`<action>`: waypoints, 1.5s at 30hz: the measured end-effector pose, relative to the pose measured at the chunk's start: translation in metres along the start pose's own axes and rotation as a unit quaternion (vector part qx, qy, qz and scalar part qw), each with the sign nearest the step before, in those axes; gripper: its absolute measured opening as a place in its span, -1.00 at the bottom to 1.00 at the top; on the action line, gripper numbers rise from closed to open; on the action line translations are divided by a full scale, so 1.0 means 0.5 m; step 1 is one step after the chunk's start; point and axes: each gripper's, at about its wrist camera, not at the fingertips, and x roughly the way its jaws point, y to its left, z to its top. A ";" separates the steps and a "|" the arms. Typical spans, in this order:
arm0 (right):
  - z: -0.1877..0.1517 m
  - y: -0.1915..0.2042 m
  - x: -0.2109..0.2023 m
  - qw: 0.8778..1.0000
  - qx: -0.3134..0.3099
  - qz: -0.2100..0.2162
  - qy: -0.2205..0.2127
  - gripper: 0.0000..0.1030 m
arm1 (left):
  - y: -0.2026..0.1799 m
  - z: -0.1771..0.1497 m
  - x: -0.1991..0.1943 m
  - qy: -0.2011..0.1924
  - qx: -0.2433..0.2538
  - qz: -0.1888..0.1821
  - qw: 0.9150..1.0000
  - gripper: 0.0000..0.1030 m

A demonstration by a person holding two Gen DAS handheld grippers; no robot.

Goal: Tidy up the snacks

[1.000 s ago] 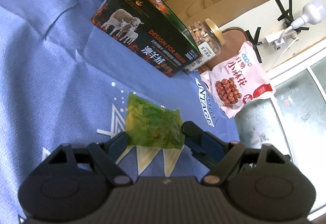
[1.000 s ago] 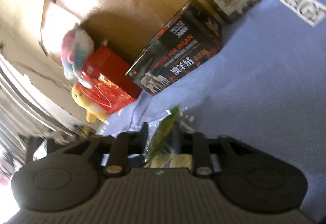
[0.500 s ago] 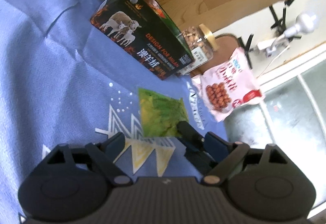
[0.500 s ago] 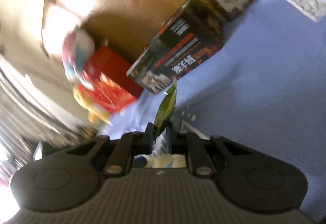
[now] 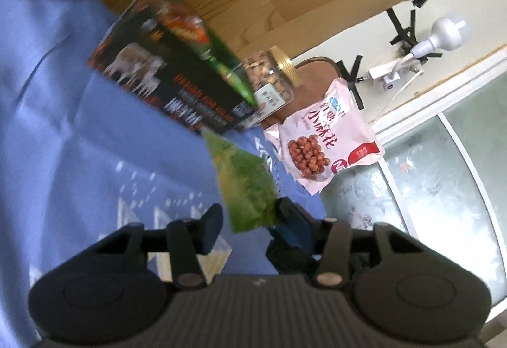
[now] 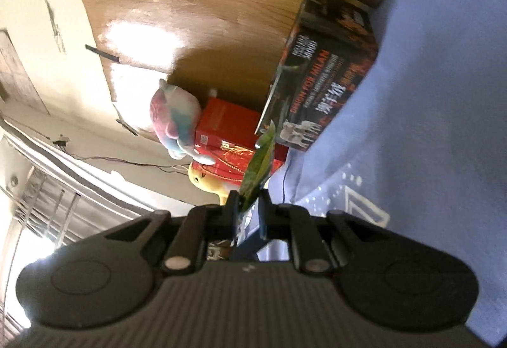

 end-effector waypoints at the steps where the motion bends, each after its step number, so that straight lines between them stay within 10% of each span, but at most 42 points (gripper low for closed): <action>1: 0.010 0.014 0.007 1.000 -0.015 -0.006 0.002 -0.71 | -0.014 0.014 0.006 -0.002 0.014 0.003 1.000 -0.12; 13: 0.208 0.104 0.199 0.975 -0.173 -0.136 -0.019 -0.57 | -0.050 0.242 0.113 -0.055 0.070 0.112 0.990 0.02; 24: 0.167 0.115 0.184 0.934 -0.270 -0.227 -0.048 -0.20 | -0.012 0.251 0.119 -0.074 0.055 0.165 0.982 0.22; 32: 0.051 0.115 0.070 0.933 -0.261 -0.228 -0.096 -0.20 | -0.089 0.154 0.044 -0.100 0.102 0.171 0.975 0.33; 45: -0.160 0.145 -0.015 0.915 -0.284 -0.271 -0.097 0.02 | -0.192 -0.115 -0.036 -0.116 0.210 0.299 0.923 0.96</action>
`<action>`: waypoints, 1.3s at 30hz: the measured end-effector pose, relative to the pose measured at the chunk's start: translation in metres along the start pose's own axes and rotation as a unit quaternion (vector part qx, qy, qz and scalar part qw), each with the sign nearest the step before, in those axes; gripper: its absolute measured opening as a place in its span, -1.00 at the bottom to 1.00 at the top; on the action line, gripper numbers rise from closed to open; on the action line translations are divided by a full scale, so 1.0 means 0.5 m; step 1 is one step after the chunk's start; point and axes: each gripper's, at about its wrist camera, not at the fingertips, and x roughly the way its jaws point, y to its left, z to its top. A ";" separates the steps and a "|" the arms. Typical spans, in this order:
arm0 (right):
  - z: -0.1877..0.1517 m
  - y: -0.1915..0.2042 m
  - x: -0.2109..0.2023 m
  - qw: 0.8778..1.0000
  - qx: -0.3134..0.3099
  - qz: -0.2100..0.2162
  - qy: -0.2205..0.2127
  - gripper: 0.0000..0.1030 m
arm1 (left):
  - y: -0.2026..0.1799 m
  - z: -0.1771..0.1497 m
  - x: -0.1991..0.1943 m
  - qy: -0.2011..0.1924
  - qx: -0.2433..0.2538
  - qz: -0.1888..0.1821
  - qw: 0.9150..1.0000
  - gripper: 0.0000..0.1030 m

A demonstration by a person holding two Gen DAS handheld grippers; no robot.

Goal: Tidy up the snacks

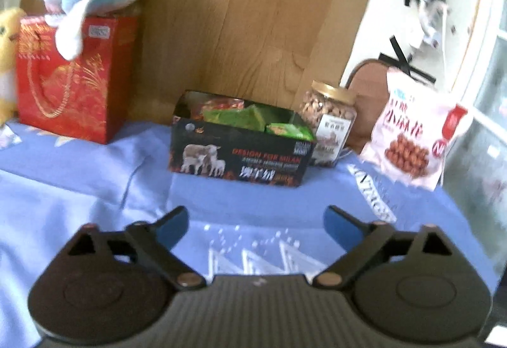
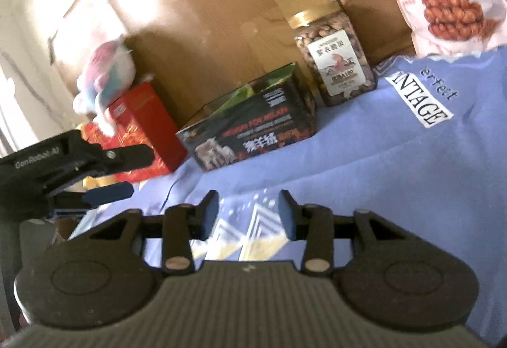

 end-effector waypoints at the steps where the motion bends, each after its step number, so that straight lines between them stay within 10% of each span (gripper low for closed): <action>1: -0.004 0.004 -0.009 1.000 -0.005 0.000 -0.003 0.04 | -0.006 -0.009 -0.012 -0.002 0.006 0.006 1.000 0.99; 24: -0.040 0.038 -0.083 1.000 0.007 0.011 -0.002 0.37 | -0.006 -0.110 -0.076 0.049 0.027 0.089 0.994 1.00; 39: -0.047 0.031 -0.077 1.000 0.018 0.005 0.002 0.44 | -0.014 -0.113 -0.076 0.009 0.072 0.149 0.986 1.00</action>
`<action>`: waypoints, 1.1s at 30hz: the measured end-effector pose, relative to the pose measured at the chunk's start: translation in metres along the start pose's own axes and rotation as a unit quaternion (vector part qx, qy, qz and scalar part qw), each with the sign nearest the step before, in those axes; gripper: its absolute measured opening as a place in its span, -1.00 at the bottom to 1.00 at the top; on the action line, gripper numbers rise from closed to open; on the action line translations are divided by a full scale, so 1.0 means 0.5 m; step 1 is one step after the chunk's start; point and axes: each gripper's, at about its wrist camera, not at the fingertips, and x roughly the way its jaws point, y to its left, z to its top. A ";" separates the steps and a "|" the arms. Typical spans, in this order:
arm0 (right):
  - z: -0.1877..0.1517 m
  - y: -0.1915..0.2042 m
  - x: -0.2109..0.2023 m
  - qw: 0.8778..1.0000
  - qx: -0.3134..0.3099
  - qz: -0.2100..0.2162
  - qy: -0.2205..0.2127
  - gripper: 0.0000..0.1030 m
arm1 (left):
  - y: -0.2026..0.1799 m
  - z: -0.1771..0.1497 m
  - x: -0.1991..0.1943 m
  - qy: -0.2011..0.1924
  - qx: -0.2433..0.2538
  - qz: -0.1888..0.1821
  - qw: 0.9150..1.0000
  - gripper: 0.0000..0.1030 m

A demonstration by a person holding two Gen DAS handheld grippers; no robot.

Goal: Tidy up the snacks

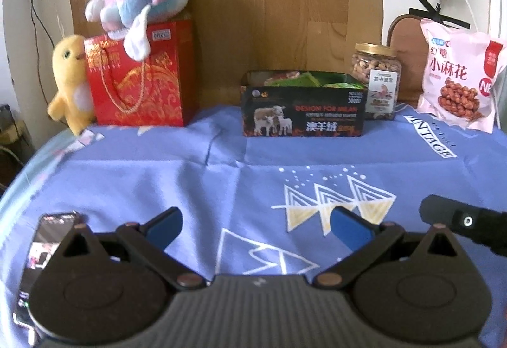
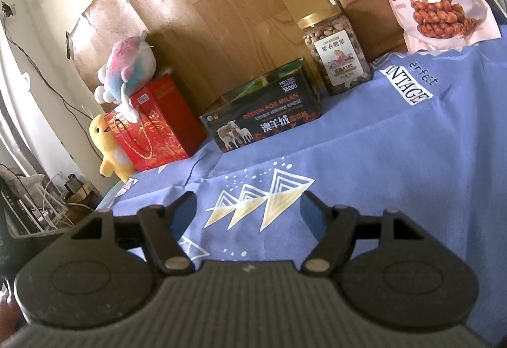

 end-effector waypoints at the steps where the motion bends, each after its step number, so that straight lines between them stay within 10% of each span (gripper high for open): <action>1: 0.000 0.000 0.000 1.000 0.001 0.000 0.000 0.45 | -0.001 0.000 0.000 -0.002 0.002 0.002 1.000 1.00; 33: -0.002 0.004 -0.005 1.000 0.001 0.002 -0.005 0.52 | 0.021 -0.005 0.000 -0.029 0.007 0.069 0.997 1.00</action>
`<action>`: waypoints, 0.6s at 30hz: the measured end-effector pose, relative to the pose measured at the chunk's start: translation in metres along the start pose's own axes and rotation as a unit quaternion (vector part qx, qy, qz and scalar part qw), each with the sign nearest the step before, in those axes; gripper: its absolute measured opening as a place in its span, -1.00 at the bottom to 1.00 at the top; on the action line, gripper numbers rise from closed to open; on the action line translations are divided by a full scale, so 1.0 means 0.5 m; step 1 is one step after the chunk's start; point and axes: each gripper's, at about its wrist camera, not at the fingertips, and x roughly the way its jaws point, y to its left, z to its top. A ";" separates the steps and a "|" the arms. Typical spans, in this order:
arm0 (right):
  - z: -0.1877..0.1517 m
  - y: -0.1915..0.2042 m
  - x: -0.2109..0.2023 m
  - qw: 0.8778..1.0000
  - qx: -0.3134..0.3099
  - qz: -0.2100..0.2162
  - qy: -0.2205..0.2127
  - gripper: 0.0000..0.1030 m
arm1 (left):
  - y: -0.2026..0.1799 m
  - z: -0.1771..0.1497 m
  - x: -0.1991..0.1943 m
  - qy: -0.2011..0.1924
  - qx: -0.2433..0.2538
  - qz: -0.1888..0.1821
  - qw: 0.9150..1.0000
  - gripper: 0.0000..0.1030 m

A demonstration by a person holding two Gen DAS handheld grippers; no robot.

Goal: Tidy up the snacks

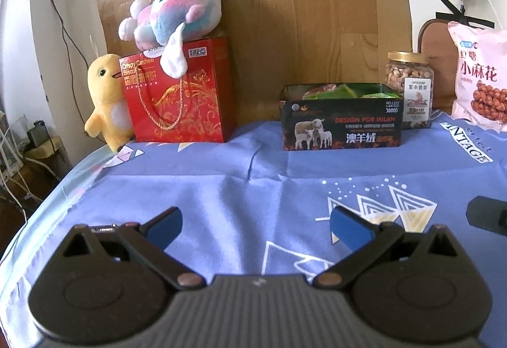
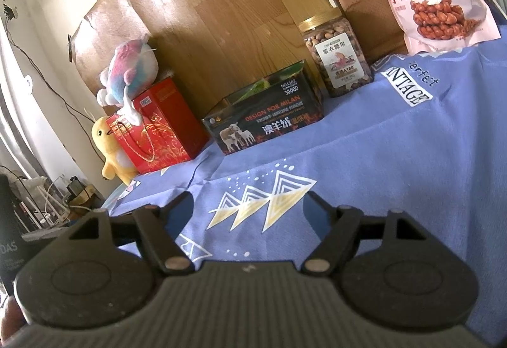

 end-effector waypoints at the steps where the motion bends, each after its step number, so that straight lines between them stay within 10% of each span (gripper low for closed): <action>1: 0.000 0.000 0.000 1.000 0.000 0.000 0.000 0.53 | 0.000 -0.001 0.001 0.001 -0.001 0.000 1.000 1.00; 18: 0.000 0.000 -0.001 1.000 0.000 0.000 -0.001 0.54 | 0.008 0.000 0.006 0.008 -0.004 0.011 1.000 1.00</action>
